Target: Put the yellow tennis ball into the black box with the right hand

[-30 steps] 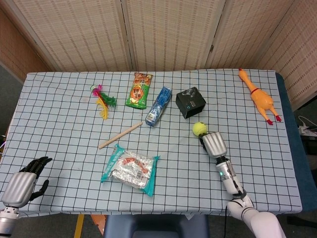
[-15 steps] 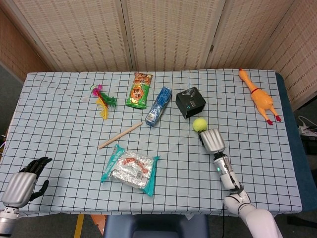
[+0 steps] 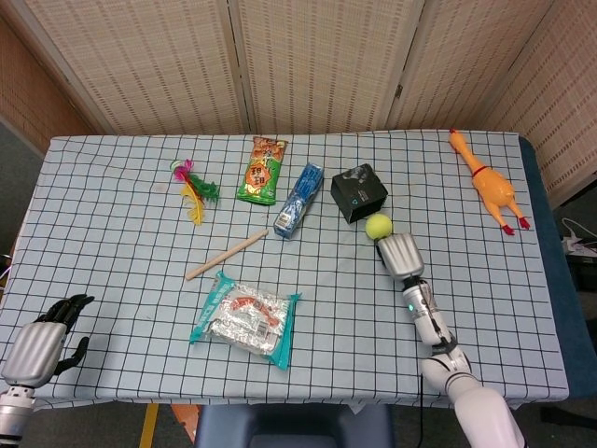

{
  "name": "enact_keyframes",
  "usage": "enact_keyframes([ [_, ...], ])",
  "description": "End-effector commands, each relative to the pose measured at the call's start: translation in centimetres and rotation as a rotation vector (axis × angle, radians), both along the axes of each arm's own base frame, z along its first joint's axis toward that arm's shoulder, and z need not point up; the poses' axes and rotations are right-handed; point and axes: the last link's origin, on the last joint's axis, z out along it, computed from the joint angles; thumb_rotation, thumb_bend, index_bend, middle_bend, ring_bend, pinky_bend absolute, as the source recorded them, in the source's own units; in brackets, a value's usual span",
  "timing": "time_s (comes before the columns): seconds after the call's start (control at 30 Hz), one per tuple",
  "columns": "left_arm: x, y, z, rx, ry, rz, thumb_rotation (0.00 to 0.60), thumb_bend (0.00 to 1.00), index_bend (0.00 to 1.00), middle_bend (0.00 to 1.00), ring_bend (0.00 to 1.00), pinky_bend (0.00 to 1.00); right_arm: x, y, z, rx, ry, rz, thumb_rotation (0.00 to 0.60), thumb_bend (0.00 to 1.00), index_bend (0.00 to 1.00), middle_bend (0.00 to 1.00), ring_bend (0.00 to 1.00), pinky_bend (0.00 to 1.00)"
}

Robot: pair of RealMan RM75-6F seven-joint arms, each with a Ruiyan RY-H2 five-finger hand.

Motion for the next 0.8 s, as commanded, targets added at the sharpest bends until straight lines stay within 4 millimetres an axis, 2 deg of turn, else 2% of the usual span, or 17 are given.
enact_keyframes([
  [0.03, 0.0, -0.1, 0.0, 0.003, 0.000, 0.000, 0.600, 0.46, 0.17, 0.14, 0.16, 0.42, -0.1, -0.2, 0.5, -0.008, 0.014, 0.010, 0.600, 1.00, 0.82, 0.78, 0.73, 0.78],
  [0.2, 0.1, -0.2, 0.0, 0.000, 0.000, -0.007, 0.600, 0.46, 0.17, 0.14, 0.16, 0.42, -0.2, -0.7, 0.9, -0.006, 0.034, 0.001, 0.600, 1.00, 0.82, 0.78, 0.73, 0.78],
  [0.6, -0.1, -0.1, 0.1, 0.005, -0.002, 0.001, 0.600, 0.46, 0.17, 0.14, 0.16, 0.42, -0.1, -1.4, 0.5, 0.016, 0.057, -0.025, 0.600, 1.00, 0.81, 0.78, 0.73, 0.78],
  [0.7, 0.0, -0.1, 0.2, 0.007, -0.003, 0.000, 0.600, 0.46, 0.17, 0.14, 0.16, 0.42, 0.2, -1.6, 0.6, 0.009, 0.046, -0.022, 0.600, 1.00, 0.80, 0.78, 0.69, 0.78],
  [0.8, -0.1, -0.1, 0.1, 0.004, -0.002, 0.002, 0.600, 0.46, 0.17, 0.14, 0.16, 0.42, 0.5, -1.7, 0.6, 0.005, 0.027, -0.012, 0.600, 1.00, 0.71, 0.74, 0.61, 0.73],
])
